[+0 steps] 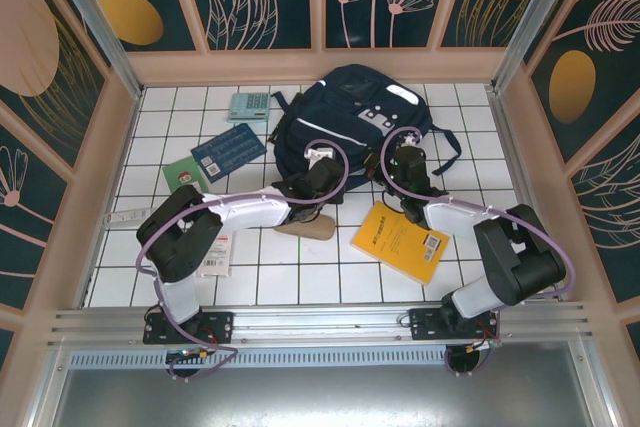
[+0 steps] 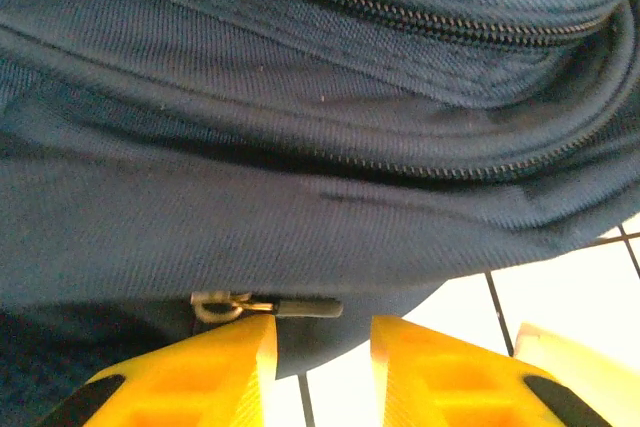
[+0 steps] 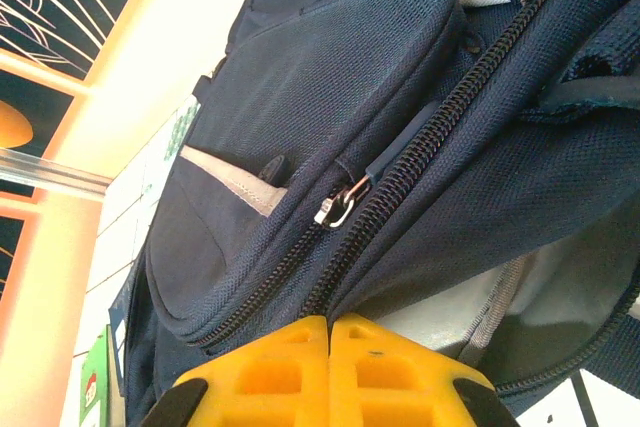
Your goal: Pack books, pencil case, and school supplies into a backpack
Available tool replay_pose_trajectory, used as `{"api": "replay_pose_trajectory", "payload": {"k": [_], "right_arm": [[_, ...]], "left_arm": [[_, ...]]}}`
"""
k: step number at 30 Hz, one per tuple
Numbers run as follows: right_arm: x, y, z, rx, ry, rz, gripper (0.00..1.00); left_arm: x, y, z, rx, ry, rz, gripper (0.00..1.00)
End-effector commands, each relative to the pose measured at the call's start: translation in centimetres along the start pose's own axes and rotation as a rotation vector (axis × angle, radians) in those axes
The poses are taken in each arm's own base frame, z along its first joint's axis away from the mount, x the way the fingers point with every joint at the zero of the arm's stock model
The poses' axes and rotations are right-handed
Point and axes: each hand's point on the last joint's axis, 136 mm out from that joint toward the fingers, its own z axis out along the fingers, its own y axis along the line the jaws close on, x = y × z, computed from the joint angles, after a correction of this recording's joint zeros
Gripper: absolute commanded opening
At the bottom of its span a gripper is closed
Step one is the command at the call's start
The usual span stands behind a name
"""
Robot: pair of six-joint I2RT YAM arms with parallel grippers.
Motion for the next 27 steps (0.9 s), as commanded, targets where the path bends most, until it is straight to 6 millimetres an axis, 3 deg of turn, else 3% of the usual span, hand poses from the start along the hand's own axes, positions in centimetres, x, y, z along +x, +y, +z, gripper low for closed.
{"api": "replay_pose_trajectory", "payload": {"k": [1, 8, 14, 19, 23, 27], "right_arm": [[-3.3, 4.3, -1.3, -0.117, -0.096, -0.036, 0.0], [-3.2, 4.7, -1.7, -0.128, -0.095, -0.039, 0.0], [-3.4, 4.6, -1.9, -0.123, -0.103, -0.046, 0.0], [-3.6, 4.4, -1.7, -0.113, -0.102, -0.047, 0.0], [-3.8, 5.0, -1.7, -0.134, -0.097, -0.045, 0.0], [-4.0, 5.6, -2.0, -0.153, -0.1, -0.045, 0.0]], "left_arm": [[-0.8, 0.4, 0.8, -0.057, -0.029, -0.011, 0.32], [-0.8, 1.6, 2.1, -0.153, -0.041, -0.016, 0.29], [-0.8, 2.3, 1.9, -0.19, -0.049, -0.027, 0.23], [-0.9, 0.7, 0.7, -0.066, -0.043, -0.037, 0.46], [-1.8, -0.2, -0.7, 0.004, -0.075, -0.058, 0.51], [-2.2, 0.1, -0.8, -0.015, -0.09, -0.062, 0.54]]}}
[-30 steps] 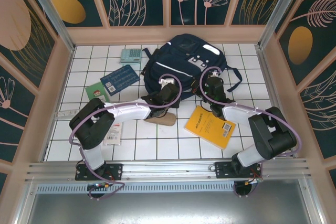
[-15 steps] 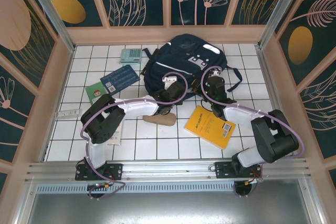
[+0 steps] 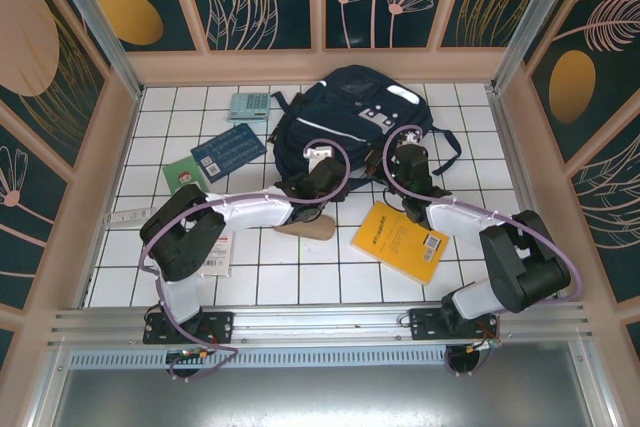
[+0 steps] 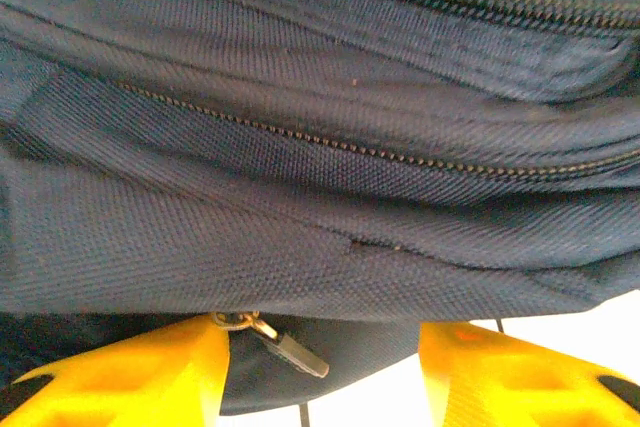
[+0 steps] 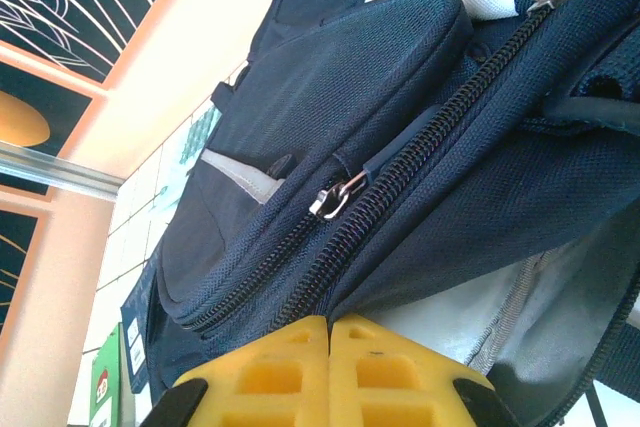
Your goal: Pack books, pencil case, and school supplies into a backpack
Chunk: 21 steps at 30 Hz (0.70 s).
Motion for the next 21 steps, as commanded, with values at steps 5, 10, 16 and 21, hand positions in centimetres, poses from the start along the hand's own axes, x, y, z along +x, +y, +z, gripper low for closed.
{"api": "replay_pose_trajectory", "payload": {"k": [5, 10, 16, 21], "right_arm": [[-3.5, 4.7, -1.5, -0.136, -0.09, -0.03, 0.0], [-3.7, 4.9, -1.8, -0.142, -0.096, -0.031, 0.0], [-3.6, 5.2, -1.8, -0.152, -0.094, -0.027, 0.0], [-3.7, 5.3, -1.9, -0.153, -0.099, -0.028, 0.0]], "left_arm": [[-0.9, 0.4, 0.5, -0.035, -0.03, -0.005, 0.46], [0.4, 1.5, 1.8, -0.102, 0.003, 0.013, 0.43], [0.5, 2.0, 2.3, -0.137, 0.004, 0.025, 0.45], [1.2, 2.6, 2.8, -0.164, 0.022, 0.03, 0.29]]}}
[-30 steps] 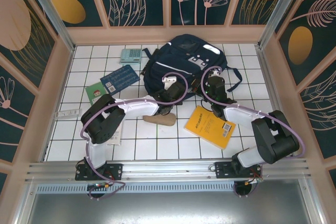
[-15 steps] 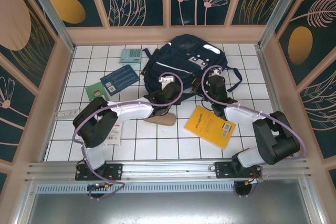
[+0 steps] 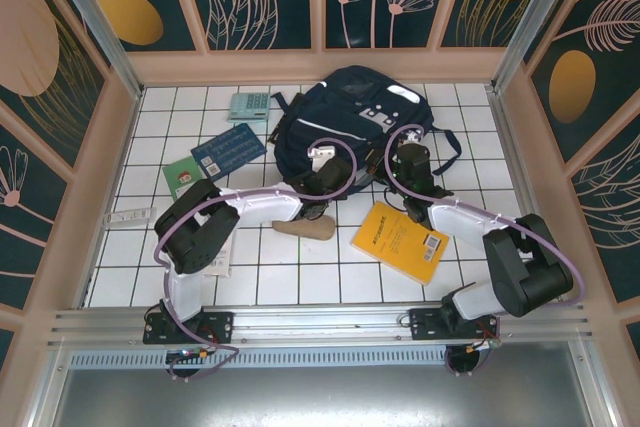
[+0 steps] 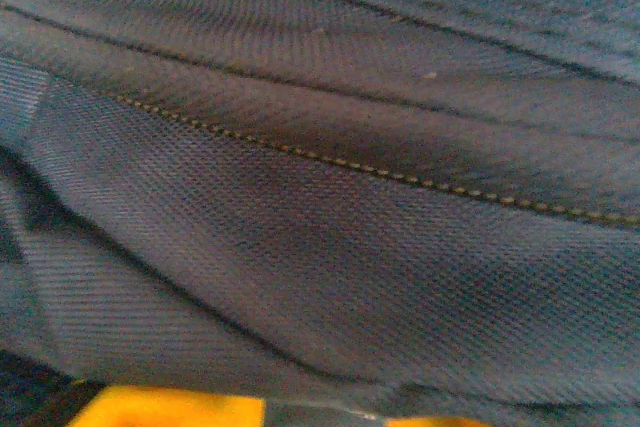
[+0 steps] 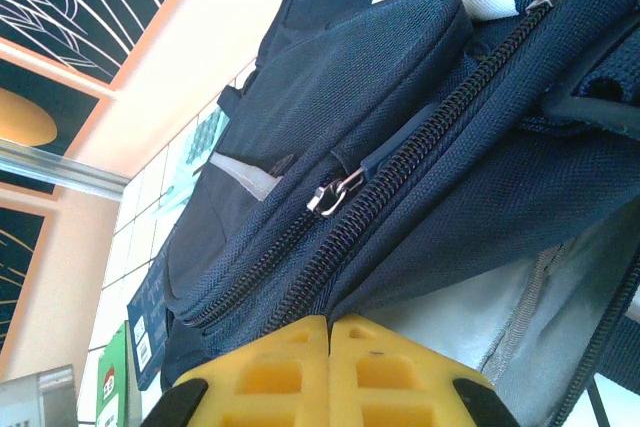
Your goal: Pack books, pencil case, and school supplies into a backpack
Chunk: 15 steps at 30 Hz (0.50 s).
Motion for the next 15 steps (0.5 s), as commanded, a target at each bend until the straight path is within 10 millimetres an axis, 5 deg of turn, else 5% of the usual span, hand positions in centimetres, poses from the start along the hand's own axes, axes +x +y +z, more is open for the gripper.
{"api": "replay_pose_trajectory", "payload": {"k": [1, 15], "right_arm": [[-3.5, 4.8, -1.4, -0.141, -0.099, -0.026, 0.0], [-3.6, 4.6, -1.3, -0.131, -0.106, -0.029, 0.0]], "left_arm": [[0.5, 1.5, 0.7, -0.069, 0.008, 0.007, 0.27], [1.2, 2.7, -0.1, -0.073, 0.015, 0.029, 0.18]]}}
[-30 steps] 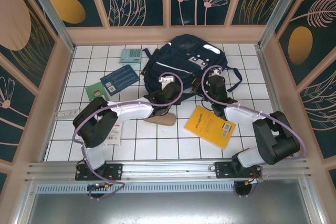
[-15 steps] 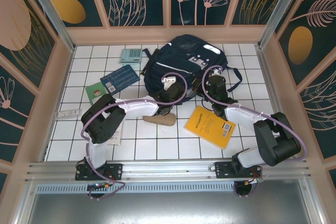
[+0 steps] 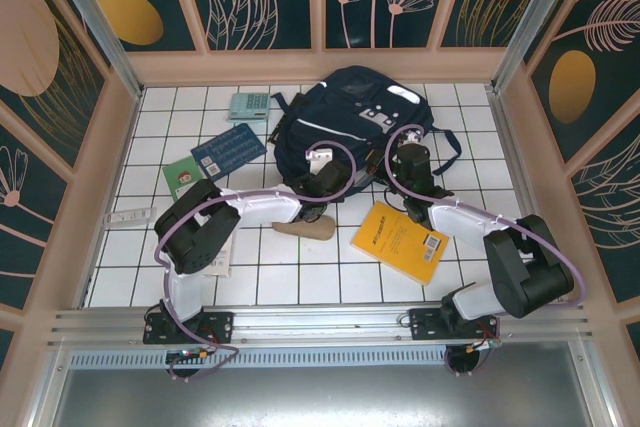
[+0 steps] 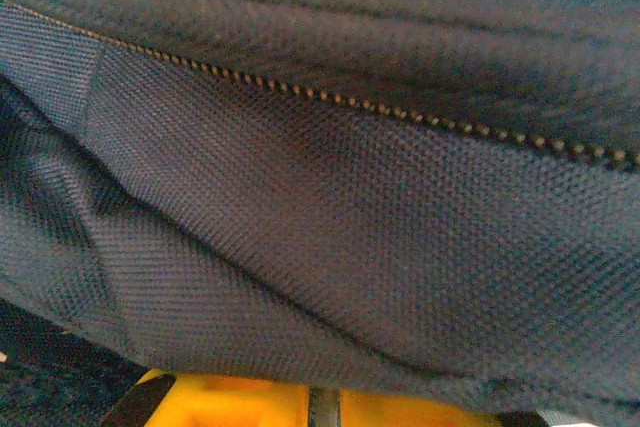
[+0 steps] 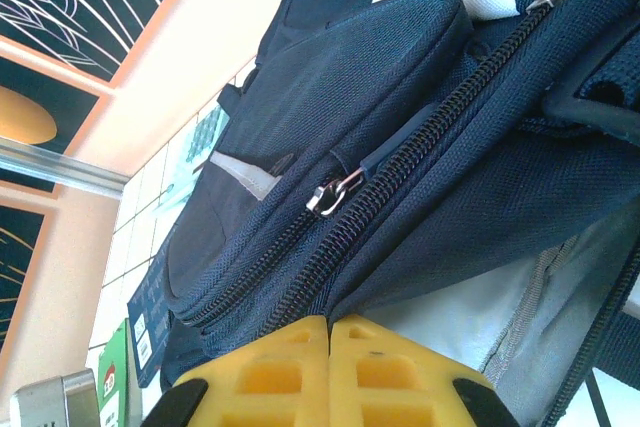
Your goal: Pack books, pencil case, and school supplies into a backpack
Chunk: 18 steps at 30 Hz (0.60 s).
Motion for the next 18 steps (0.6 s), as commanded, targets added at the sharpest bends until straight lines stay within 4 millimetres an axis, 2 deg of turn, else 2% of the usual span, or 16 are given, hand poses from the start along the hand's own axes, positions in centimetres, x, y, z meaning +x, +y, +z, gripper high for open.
{"api": "replay_pose_trajectory", "payload": {"k": [1, 3, 6, 12, 18], "right_arm": [[-3.7, 4.7, -1.3, -0.135, -0.109, -0.026, 0.0], [-3.8, 4.8, -1.3, -0.139, -0.109, -0.028, 0.0], [-3.9, 4.7, -1.3, -0.132, -0.111, -0.034, 0.0], [-4.6, 3.2, -1.9, -0.087, -0.139, -0.034, 0.0], [-6.3, -0.2, -3.1, -0.004, -0.189, -0.018, 0.0]], "left_arm": [[1.0, 1.7, 0.1, -0.041, 0.025, 0.021, 0.21], [1.3, 1.6, 0.3, -0.038, 0.034, 0.025, 0.19], [1.3, 1.5, 0.3, -0.035, 0.032, 0.025, 0.0], [-0.6, 2.3, -1.1, -0.077, -0.023, 0.036, 0.0], [-2.3, 4.4, -2.3, -0.105, -0.036, 0.029, 0.0]]}}
